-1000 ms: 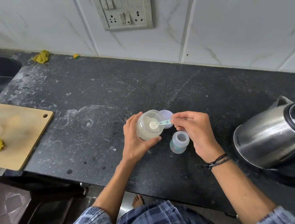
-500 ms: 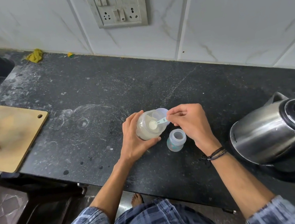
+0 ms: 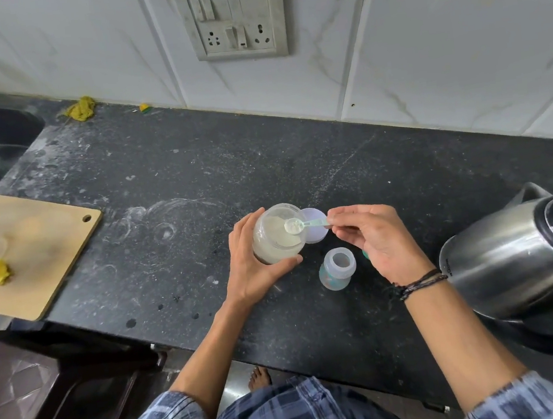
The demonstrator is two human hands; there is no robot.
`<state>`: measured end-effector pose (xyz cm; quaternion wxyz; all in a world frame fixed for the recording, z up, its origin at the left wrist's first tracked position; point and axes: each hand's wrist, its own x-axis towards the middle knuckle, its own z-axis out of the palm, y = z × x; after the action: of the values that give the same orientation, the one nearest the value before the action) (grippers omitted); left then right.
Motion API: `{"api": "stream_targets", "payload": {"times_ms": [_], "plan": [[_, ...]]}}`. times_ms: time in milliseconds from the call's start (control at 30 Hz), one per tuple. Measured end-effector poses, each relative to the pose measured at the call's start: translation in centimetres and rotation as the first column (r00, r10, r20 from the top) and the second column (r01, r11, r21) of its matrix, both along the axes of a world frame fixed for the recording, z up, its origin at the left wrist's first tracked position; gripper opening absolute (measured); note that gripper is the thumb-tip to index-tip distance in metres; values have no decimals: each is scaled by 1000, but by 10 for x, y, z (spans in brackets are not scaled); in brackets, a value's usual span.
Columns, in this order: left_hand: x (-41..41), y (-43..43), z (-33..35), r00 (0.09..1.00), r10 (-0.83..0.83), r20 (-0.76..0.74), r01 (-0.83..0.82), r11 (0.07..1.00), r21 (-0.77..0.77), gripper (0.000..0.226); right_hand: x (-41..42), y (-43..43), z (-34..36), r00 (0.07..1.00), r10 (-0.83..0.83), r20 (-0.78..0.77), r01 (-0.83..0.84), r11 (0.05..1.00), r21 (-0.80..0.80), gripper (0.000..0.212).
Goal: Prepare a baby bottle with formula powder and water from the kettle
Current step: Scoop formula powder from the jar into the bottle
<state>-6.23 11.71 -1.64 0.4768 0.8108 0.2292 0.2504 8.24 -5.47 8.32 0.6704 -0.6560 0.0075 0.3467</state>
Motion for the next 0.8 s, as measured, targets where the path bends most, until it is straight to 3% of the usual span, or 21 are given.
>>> {"api": "stream_targets", "payload": {"times_ms": [267, 567, 800], "plan": [[1, -6, -1, 1000, -17, -13, 17, 1000, -26, 100, -1, -5, 2, 999, -14, 36, 14, 1000, 11, 8], [3, -9, 0, 1000, -26, -14, 26, 1000, -10, 101, 1, -11, -4, 995, -43, -88, 45, 999, 23, 10], [1, -10, -1, 1000, -19, -14, 19, 1000, -4, 100, 2, -9, -6, 996, -41, -75, 42, 999, 13, 8]]}}
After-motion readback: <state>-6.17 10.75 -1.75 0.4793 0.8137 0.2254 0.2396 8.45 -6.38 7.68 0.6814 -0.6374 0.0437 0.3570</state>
